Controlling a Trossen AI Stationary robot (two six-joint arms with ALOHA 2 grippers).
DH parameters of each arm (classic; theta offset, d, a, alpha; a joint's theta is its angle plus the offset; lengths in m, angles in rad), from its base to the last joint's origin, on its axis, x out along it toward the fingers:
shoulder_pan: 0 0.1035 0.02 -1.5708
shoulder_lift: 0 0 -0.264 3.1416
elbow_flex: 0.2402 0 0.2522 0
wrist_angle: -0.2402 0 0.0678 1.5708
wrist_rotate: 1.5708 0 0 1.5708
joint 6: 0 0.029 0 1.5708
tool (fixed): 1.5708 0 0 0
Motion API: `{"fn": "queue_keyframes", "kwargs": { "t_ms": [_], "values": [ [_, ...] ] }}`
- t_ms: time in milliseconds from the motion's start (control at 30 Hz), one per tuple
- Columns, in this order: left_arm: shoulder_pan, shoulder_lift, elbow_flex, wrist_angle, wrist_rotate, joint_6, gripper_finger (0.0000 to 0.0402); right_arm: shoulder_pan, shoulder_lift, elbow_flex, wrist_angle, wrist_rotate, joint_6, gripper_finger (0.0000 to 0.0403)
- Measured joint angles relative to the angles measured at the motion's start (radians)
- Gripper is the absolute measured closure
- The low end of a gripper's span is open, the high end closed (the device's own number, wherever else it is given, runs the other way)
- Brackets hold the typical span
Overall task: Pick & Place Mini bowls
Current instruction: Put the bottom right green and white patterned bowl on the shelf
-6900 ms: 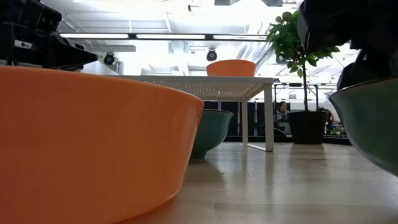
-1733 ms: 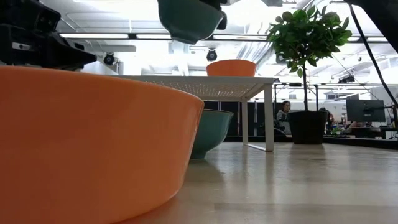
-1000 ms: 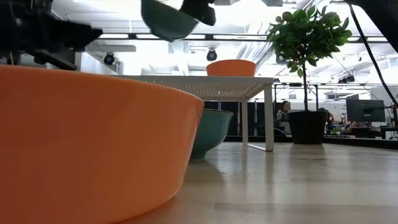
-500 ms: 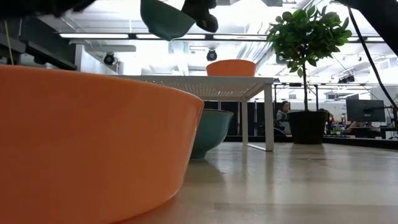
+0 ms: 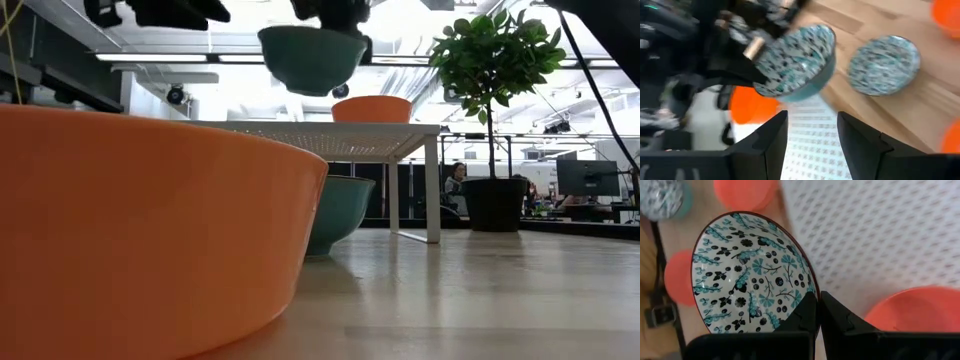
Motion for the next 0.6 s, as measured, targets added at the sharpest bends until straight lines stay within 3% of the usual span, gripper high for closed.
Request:
{"fn": "queue_keyframes", "kwargs": {
  "t_ms": [267,600],
  "values": [
    [-0.218,0.223,0.245,-0.211,-0.045,0.141,0.0236,0.094,0.000,0.000,-0.071,-0.009,0.000,0.0403],
    [-0.463,0.406,0.330,-0.209,-0.442,0.317,0.0236,0.132,0.000,0.000,-0.014,-0.047,0.002,0.0403]
  ]
}}
